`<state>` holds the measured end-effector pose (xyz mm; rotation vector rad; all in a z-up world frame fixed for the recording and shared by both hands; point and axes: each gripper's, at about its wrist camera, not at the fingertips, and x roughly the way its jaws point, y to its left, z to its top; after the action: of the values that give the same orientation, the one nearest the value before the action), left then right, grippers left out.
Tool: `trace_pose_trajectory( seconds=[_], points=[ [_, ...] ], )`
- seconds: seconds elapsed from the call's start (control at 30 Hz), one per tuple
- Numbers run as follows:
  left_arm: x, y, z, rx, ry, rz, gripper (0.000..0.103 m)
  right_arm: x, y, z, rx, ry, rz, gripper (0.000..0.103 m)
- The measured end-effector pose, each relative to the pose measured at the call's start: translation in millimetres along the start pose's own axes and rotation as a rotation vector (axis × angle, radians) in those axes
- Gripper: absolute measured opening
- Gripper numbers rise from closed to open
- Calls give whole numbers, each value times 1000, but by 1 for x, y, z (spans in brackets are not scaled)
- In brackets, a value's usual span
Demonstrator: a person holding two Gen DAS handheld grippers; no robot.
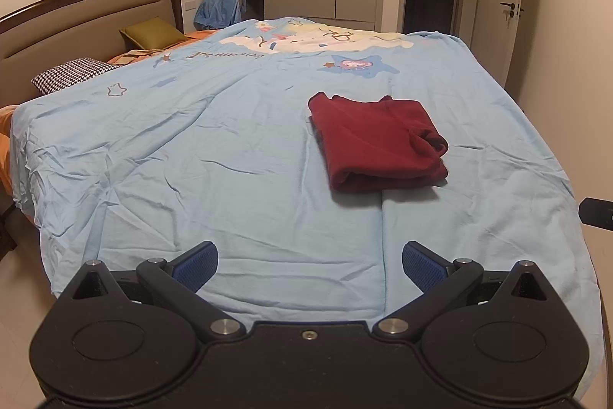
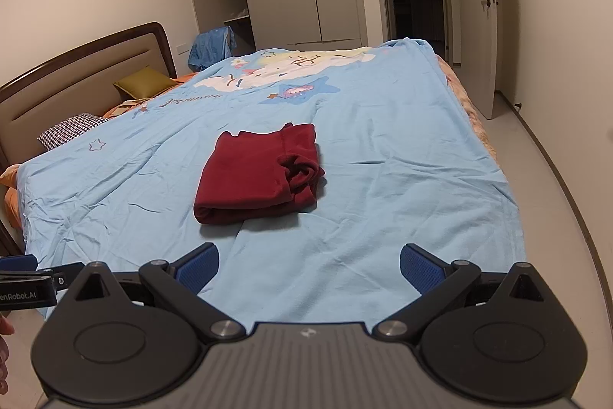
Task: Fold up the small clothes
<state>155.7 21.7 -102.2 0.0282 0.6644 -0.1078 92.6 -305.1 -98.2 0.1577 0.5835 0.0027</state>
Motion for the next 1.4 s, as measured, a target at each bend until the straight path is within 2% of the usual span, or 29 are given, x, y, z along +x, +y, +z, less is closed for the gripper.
trace_pose_trajectory(
  seconds=[0.33, 0.53, 0.77, 1.4],
  points=[
    [7, 8, 0, -13, 22, -13, 102, 8, 2, 2, -6, 13, 3, 103],
    [19, 9, 5, -16, 134, 18, 102, 12, 4, 3, -11, 24, 6, 103],
    [24, 9, 9, -43, 186, 9, 102, 22, 5, 6, -17, 58, -10, 103],
    [33, 2, 4, -46, 229, -10, 102, 30, 5, 5, -29, 86, 3, 103]
  ],
)
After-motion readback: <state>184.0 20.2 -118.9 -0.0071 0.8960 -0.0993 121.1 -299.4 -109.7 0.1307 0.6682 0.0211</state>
